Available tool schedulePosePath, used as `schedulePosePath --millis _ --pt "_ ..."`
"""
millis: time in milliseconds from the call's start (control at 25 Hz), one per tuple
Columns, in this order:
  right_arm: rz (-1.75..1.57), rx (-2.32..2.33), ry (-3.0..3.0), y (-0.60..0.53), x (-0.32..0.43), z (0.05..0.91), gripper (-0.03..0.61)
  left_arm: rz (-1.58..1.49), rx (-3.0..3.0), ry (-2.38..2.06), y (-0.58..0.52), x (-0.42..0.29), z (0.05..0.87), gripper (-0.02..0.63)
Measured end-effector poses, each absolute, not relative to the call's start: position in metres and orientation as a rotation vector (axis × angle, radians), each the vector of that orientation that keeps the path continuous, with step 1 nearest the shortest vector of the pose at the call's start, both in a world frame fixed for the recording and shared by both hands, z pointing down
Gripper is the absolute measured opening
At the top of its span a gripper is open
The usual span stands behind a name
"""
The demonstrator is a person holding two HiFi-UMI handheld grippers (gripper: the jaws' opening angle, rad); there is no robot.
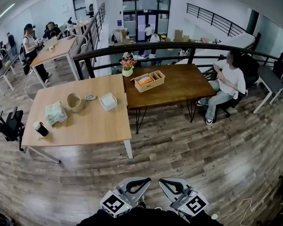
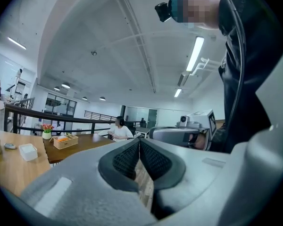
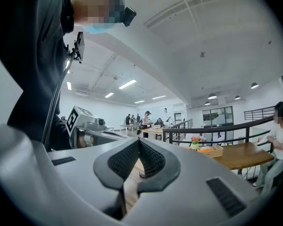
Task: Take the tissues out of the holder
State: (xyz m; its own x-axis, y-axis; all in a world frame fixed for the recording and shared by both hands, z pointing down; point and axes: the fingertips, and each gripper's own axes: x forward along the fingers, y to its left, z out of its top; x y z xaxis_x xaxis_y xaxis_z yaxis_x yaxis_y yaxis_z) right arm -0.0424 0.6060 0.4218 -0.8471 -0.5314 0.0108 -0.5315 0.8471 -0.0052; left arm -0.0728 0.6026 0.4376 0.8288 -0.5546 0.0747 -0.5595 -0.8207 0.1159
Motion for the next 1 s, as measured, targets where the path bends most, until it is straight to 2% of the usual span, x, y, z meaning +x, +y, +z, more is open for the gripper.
schedulePosePath --millis 520,1000 --pt "-0.001 0.932 -2.992 0.545 -0.065 0.424 0.005 0.061 2.897 -0.797 0.541 -0.092 0.437 0.011" --pt "-0.003 0.909 -3.007 0.480 -0.041 0.428 0.005 0.085 2.896 -0.788 0.480 -0.064 0.438 0.011"
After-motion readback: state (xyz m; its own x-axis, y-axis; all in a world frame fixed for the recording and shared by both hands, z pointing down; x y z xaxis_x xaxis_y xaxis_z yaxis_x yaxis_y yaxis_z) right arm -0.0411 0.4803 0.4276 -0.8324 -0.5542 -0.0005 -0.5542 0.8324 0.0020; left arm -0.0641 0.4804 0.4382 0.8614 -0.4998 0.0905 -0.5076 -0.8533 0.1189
